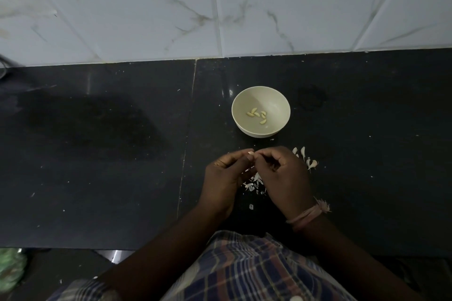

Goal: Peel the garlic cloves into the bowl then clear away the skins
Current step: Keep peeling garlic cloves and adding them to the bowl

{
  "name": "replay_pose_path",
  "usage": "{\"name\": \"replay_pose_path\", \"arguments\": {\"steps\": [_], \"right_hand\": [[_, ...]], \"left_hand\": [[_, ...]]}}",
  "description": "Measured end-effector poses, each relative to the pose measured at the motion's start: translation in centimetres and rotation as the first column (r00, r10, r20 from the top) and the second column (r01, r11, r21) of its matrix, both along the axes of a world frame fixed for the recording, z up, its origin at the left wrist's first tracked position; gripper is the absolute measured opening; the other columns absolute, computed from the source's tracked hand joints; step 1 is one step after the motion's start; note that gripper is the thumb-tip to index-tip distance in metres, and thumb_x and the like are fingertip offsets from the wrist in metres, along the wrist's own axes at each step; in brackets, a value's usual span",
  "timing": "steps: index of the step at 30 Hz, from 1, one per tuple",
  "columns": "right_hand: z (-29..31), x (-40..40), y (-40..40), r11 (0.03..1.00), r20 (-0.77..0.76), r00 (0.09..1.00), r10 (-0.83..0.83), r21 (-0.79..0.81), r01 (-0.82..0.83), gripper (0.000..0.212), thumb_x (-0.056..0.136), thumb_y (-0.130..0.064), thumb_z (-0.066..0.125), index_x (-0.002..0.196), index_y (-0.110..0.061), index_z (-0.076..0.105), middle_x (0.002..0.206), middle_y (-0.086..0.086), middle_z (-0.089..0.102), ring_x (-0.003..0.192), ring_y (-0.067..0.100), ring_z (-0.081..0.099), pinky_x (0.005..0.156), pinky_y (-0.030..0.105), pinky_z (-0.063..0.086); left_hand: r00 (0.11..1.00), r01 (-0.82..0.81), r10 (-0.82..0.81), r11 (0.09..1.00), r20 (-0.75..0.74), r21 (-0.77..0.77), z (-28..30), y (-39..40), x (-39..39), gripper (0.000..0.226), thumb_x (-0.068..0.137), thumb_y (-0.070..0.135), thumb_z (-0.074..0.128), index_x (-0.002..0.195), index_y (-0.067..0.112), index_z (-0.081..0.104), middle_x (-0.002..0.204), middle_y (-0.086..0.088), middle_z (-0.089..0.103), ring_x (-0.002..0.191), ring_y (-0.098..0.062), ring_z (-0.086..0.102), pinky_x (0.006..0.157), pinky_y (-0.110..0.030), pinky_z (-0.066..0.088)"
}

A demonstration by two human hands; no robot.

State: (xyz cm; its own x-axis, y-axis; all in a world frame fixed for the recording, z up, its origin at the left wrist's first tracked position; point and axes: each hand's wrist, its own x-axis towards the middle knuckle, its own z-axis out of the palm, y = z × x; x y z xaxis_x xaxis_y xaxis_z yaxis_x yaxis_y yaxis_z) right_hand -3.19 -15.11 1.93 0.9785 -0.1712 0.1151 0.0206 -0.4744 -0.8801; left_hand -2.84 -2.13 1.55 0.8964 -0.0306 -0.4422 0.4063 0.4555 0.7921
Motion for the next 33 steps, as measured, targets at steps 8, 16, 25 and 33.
{"name": "replay_pose_path", "arguments": {"steps": [8,16,25,33], "right_hand": [[0.2,0.1,-0.6,0.988,0.097,0.991,0.088,-0.138,-0.075,0.015,0.092,-0.009,0.069,0.104,-0.013,0.076,0.099,-0.002,0.071,0.093,0.007,0.065,0.084,0.021,0.052],[-0.1,0.4,-0.5,0.986,0.059,0.995,0.082,-0.153,-0.072,0.006,0.087,-0.008,0.071,0.09,-0.014,0.072,0.087,-0.005,0.067,0.08,0.005,0.061,0.07,0.021,0.051],[-0.7,0.7,-0.3,0.955,0.037,0.996,0.08,-0.29,-0.066,0.004,0.083,-0.011,0.069,0.082,-0.014,0.067,0.079,0.0,0.064,0.072,0.013,0.057,0.066,0.031,0.048],[-0.5,0.5,-0.1,0.944,-0.017,0.998,0.059,-0.323,-0.061,0.008,0.082,-0.009,0.069,0.08,-0.012,0.063,0.079,0.004,0.062,0.073,0.023,0.058,0.064,0.041,0.049]], "left_hand": [[0.992,0.058,-0.08,0.976,0.097,0.212,0.9,0.1,0.0,0.016,0.094,0.005,0.067,0.106,0.005,0.078,0.1,-0.021,0.077,0.102,-0.039,0.073,0.099,-0.053,0.055],[0.968,0.1,-0.204,0.85,0.147,0.517,1.4,0.8,0.2,0.015,0.093,0.012,0.072,0.105,0.015,0.081,0.094,0.002,0.08,0.092,-0.015,0.076,0.087,-0.035,0.061],[0.933,0.167,-0.32,0.794,0.168,0.585,1.8,1.3,0.5,0.015,0.094,0.012,0.07,0.103,0.016,0.082,0.091,0.006,0.08,0.089,-0.011,0.076,0.078,-0.02,0.056],[0.953,0.218,-0.294,0.839,0.077,0.498,1.2,1.2,0.7,0.014,0.093,0.017,0.071,0.102,0.018,0.082,0.098,-0.001,0.08,0.098,-0.022,0.076,0.098,-0.05,0.056]]}}
